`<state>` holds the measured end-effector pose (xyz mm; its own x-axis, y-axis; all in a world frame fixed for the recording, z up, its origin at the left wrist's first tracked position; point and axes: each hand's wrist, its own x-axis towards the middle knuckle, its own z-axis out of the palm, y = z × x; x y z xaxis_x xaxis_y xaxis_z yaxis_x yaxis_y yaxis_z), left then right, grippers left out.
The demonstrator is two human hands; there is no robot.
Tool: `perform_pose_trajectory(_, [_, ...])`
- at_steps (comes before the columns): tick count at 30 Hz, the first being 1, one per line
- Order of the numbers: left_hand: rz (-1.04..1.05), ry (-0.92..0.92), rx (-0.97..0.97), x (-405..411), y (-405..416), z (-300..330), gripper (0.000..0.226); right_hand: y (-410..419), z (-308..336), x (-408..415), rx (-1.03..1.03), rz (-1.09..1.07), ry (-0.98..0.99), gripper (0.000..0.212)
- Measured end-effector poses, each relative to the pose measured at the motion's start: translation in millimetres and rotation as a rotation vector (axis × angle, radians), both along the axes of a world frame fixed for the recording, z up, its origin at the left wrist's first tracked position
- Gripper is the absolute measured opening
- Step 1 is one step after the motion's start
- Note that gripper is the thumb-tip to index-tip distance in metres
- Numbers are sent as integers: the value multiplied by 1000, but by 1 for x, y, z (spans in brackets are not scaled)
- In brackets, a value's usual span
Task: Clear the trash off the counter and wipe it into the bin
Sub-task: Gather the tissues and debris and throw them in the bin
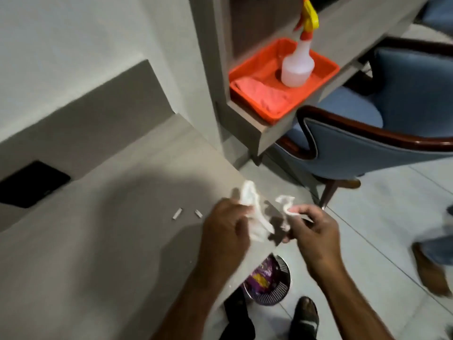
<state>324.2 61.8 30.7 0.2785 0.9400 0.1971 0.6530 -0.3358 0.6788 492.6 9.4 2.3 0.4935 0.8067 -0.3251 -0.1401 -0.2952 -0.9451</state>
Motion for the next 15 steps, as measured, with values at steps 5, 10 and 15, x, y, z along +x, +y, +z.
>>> perform_pose_trajectory(5, [-294,11,-254,67,-123,-72,20,-101,-104,63,-274,-183,-41,30])
perform_pose_trajectory(10, [-207,251,-664,76,-153,-212,22,-152,-249,71,-584,-62,-34,26])
perform_pose_trajectory(15, [-5,415,-866,61,-133,-344,19,-147,-348,43,-637,260,-186,14])
